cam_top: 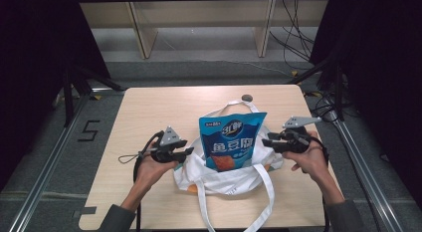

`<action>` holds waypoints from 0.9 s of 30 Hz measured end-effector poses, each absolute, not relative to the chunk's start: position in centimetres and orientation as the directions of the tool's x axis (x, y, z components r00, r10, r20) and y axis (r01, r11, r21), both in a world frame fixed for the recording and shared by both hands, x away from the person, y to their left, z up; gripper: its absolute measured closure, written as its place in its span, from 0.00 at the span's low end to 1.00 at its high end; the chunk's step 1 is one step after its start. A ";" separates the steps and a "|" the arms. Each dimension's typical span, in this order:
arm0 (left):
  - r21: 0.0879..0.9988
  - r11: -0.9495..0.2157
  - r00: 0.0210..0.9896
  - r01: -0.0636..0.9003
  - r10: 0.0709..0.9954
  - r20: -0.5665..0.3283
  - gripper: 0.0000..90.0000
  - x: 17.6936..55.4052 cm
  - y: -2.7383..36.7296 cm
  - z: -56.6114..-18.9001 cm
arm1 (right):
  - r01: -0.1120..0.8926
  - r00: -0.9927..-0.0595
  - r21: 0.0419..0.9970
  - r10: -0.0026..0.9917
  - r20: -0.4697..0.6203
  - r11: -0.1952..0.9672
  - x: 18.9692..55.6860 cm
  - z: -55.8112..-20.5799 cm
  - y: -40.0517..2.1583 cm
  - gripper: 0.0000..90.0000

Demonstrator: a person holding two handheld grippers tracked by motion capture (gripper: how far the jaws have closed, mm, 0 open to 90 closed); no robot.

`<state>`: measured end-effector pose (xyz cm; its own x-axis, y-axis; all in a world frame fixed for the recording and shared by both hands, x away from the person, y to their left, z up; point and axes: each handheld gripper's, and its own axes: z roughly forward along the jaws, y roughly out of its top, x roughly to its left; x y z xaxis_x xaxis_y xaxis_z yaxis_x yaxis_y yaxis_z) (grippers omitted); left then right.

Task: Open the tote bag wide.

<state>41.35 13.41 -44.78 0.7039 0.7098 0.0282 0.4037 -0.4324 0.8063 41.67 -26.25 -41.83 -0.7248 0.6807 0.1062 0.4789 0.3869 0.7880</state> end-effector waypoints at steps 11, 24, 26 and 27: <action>0.763 -0.450 0.685 0.464 0.729 0.013 0.90 44.7 12.7 -47.5 | 0.386 -0.864 0.719 0.500 0.061 0.578 36.8 -43.6 -22.3 0.73; 0.715 -0.463 0.614 0.523 0.787 0.060 0.84 46.0 12.9 -49.6 | 0.419 -0.877 0.616 0.473 0.084 0.667 35.2 -48.8 -22.9 0.99; 0.750 -0.422 0.595 0.509 0.802 0.047 0.67 45.0 12.9 -48.3 | 0.426 -0.873 0.633 0.478 0.099 0.646 35.2 -48.6 -22.9 0.92; 0.767 -0.404 0.591 0.499 0.805 0.040 0.61 44.2 13.0 -47.5 | 0.427 -0.873 0.637 0.476 0.107 0.641 35.2 -48.1 -23.0 0.86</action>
